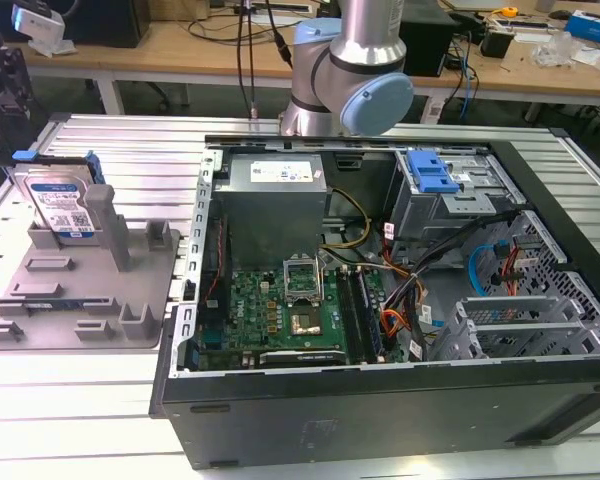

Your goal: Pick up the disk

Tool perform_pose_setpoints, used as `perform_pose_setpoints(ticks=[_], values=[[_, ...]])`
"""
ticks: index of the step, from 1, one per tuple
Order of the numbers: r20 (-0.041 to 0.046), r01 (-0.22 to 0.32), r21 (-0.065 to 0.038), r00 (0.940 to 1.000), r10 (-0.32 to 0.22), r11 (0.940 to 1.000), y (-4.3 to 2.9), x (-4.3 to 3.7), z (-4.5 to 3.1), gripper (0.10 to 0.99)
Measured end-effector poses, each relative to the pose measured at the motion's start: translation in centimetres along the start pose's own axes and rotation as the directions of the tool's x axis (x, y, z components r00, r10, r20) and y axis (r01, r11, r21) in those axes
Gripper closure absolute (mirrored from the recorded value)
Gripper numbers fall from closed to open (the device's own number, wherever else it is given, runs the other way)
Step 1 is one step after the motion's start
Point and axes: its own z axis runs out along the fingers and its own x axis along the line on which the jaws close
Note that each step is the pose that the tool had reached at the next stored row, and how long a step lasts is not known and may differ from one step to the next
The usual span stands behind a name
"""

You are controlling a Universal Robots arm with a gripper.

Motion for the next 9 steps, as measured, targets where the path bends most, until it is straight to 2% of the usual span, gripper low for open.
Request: perform_pose_setpoints(ticks=[4,9], values=[[0.0,0.0,0.0,1.0,0.0,1.0,0.01,-0.07,0.25,0.486],[0.0,0.0,0.0,1.0,0.0,1.0,0.02,-0.5,1.0,0.486]])
